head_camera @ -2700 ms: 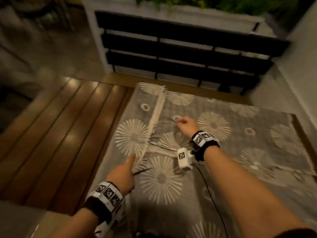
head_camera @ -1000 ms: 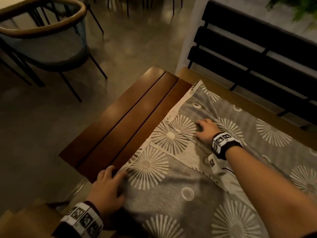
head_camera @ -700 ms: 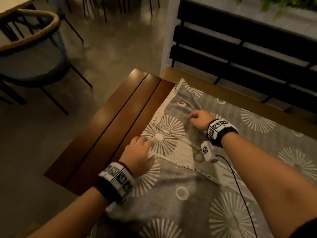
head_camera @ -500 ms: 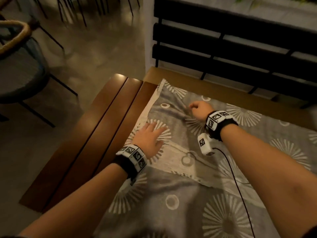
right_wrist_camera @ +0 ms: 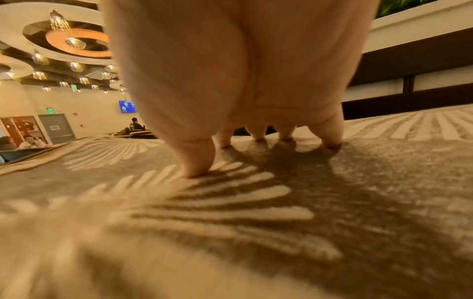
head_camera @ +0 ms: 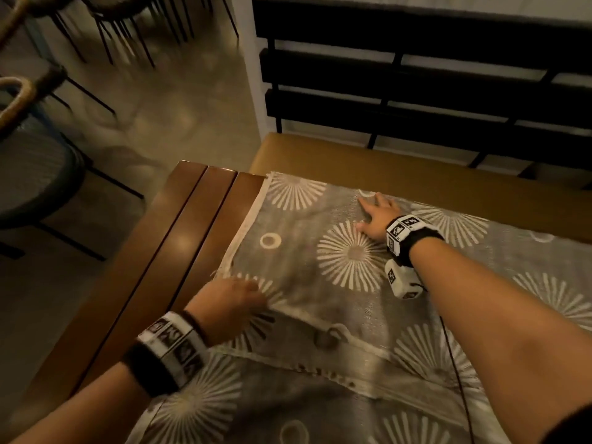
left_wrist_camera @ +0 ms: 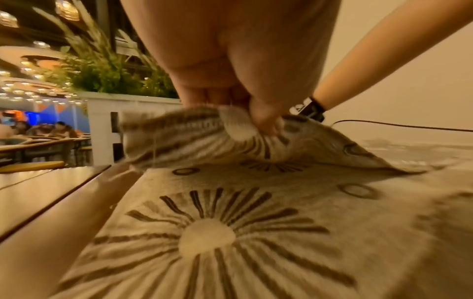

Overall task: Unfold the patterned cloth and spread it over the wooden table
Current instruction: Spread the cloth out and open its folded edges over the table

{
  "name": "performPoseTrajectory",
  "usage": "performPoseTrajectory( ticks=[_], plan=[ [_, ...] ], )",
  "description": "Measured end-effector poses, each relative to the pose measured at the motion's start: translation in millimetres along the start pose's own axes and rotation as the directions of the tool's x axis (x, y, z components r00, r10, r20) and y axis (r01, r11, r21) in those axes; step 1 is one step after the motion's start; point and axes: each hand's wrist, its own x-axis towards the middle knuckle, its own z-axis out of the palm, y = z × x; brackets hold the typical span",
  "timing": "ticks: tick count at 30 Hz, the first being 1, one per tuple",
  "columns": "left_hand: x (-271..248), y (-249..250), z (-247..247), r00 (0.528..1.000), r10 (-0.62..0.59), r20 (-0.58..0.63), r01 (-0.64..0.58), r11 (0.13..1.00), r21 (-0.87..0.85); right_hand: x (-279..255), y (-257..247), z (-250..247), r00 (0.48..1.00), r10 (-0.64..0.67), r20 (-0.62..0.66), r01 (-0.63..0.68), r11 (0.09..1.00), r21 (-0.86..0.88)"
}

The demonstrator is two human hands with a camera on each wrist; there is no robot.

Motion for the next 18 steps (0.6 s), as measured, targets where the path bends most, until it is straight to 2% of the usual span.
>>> performPoseTrajectory(
  ticks=[1,2,3,4,6,8,10,11,13,15,18],
  plan=[
    [-11,3,0,0.986,0.013,0.165,-0.011,1.0,-0.011,1,2,0,1.0,-0.002,0.003,0.002,1.0,-0.003],
    [-20,7,2,0.934,-0.001,0.358,0.014,0.999,-0.033,2,3,0,1.0,-0.008,0.0,0.008,1.0,0.0],
    [-24,9,4,0.869,-0.026,0.493,0.067,0.996,-0.067,2,3,1,1.0,-0.012,-0.006,0.012,1.0,0.004],
    [-23,10,5,0.848,-0.052,0.528,0.126,0.986,-0.105,3,3,3,1.0,-0.016,-0.016,0.016,1.0,0.003],
    [-3,4,-2,0.883,-0.117,0.454,0.221,0.958,-0.183,4,3,6,0.999,-0.023,-0.034,0.022,1.0,-0.021],
    [29,-7,-6,0.954,-0.157,0.256,0.216,0.952,-0.218,2,0,8,0.998,-0.045,-0.049,0.043,0.998,-0.037],
    [67,-18,-4,0.973,-0.211,0.094,0.226,0.955,-0.191,-7,-9,9,0.987,-0.14,-0.073,0.134,0.988,-0.081],
    [85,-22,-4,0.96,-0.266,0.088,0.277,0.948,-0.155,-13,-15,10,0.975,-0.212,-0.069,0.205,0.973,-0.104],
    [117,-28,-3,0.916,-0.357,0.182,0.378,0.921,-0.093,-28,-26,12,0.949,-0.314,-0.01,0.312,0.944,-0.107],
    [136,-35,-2,0.871,-0.404,0.28,0.438,0.896,-0.068,-37,-31,18,0.942,-0.329,0.062,0.334,0.935,-0.122],
    [144,-53,11,0.811,-0.419,0.408,0.453,0.891,0.016,-40,-30,32,0.943,-0.312,0.112,0.329,0.925,-0.192]
  ],
)
